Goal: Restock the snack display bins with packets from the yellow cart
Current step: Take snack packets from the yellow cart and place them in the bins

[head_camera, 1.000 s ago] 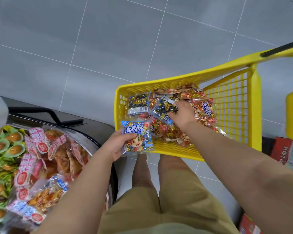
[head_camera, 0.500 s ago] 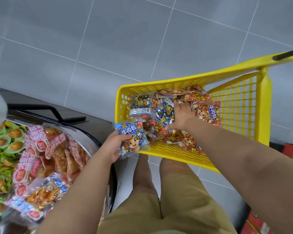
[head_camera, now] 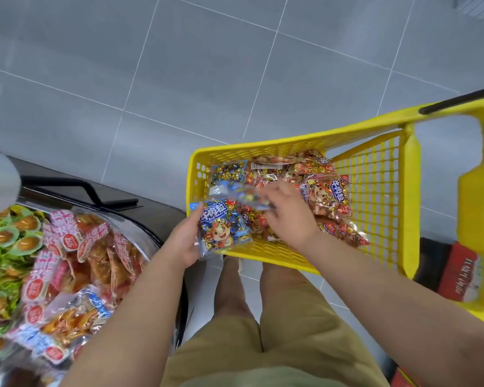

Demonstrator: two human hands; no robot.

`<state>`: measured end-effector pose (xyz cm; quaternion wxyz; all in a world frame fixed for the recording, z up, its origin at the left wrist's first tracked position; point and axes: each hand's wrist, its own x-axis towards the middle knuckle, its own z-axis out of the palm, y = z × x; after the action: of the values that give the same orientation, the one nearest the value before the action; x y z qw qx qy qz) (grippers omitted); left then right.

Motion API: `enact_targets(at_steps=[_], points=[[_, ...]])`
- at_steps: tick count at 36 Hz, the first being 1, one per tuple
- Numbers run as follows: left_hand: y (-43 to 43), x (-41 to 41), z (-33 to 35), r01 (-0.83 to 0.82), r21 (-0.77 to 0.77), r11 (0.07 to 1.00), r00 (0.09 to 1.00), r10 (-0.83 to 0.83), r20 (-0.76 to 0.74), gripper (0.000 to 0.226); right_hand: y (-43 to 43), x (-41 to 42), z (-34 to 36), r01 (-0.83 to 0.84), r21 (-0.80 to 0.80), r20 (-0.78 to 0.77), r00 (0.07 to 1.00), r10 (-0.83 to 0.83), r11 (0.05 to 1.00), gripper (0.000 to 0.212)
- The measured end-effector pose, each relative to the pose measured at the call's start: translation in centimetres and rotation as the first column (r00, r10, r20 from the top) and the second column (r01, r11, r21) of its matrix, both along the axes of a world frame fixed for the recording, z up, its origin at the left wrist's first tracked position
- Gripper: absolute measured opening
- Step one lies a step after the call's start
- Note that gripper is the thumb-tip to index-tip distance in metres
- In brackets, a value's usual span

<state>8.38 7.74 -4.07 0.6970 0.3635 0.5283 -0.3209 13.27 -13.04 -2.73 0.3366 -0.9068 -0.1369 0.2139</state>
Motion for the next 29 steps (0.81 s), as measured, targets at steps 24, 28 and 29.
enact_targets(at_steps=[24,28,29], points=[[5.5,-1.5,-0.8,-0.038,0.281,0.959,0.999,0.037,0.007,0.046,8.0,3.9,-11.0,0.546,-0.301,-0.594,0.534,-0.602,0.781,0.062],[5.4,-1.6,-1.3,-0.054,0.294,0.954,0.998,0.057,-0.002,0.049,8.0,4.1,-12.1,0.507,-0.325,-0.575,0.564,-0.593,0.798,0.039],[5.3,-1.7,-1.3,-0.049,0.296,0.954,0.999,0.051,0.001,0.047,7.9,4.0,-11.8,0.484,-0.323,-0.578,0.58,-0.574,0.814,0.031]])
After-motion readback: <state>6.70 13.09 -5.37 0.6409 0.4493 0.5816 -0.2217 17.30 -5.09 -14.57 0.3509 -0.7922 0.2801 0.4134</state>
